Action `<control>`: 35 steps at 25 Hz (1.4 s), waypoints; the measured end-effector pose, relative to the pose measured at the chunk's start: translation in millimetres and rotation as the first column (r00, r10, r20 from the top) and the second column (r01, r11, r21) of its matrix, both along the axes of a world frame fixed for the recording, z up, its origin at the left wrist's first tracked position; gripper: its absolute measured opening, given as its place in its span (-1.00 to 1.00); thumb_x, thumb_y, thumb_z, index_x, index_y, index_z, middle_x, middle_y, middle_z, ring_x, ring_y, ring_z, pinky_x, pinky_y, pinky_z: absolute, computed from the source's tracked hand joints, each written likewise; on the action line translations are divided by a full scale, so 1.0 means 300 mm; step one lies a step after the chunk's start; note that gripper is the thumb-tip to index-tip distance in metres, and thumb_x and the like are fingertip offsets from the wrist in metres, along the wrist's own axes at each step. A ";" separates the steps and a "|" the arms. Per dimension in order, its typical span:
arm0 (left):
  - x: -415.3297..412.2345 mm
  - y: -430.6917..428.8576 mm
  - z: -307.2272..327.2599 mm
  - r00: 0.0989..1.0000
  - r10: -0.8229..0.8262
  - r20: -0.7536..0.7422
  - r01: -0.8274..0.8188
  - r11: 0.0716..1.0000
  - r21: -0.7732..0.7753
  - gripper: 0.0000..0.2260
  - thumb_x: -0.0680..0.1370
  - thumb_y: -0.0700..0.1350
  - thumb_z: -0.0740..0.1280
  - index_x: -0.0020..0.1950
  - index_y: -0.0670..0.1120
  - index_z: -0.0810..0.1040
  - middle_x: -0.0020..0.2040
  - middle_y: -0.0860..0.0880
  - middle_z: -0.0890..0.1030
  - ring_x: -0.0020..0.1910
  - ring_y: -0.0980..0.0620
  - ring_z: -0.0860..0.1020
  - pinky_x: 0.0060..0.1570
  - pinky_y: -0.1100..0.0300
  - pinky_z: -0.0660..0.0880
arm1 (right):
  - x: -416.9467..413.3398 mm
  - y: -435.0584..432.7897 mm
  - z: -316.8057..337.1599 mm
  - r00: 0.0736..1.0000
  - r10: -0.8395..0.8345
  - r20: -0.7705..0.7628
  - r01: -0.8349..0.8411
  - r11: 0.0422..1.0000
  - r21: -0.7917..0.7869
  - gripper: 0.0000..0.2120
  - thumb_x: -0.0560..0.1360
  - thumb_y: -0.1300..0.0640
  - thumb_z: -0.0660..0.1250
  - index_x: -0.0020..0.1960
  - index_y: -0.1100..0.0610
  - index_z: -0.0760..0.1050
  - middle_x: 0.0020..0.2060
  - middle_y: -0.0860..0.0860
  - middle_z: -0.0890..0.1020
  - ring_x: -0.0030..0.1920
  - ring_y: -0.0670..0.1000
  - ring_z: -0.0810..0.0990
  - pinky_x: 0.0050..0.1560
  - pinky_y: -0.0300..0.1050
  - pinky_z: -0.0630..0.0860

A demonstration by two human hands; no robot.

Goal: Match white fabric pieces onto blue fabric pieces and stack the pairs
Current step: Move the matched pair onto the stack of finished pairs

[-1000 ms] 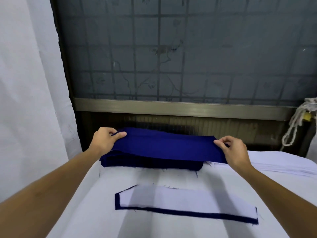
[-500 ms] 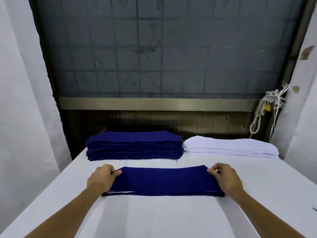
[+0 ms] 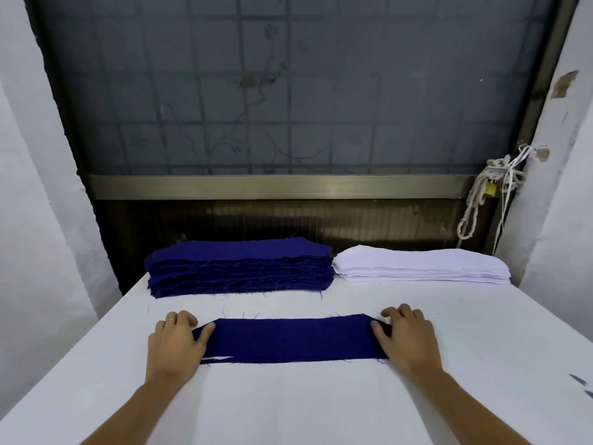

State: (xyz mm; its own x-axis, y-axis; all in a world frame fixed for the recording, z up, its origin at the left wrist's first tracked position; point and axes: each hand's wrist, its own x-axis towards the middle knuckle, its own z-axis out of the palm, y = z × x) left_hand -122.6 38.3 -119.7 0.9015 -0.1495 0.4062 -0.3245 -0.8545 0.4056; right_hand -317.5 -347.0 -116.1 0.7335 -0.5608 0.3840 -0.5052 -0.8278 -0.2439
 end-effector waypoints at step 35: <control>-0.114 -0.818 0.183 0.881 -0.429 -0.201 0.406 0.902 -0.147 -0.80 0.70 0.07 0.15 0.09 0.00 0.48 -0.08 -0.02 0.62 -0.10 -0.01 0.60 -0.03 -0.03 0.59 | -0.203 -0.607 0.179 0.953 -0.275 -0.130 0.266 0.960 -0.084 -0.72 0.60 0.20 0.15 0.11 -0.02 0.60 0.07 -0.06 0.59 0.04 0.03 0.58 0.00 -0.09 0.51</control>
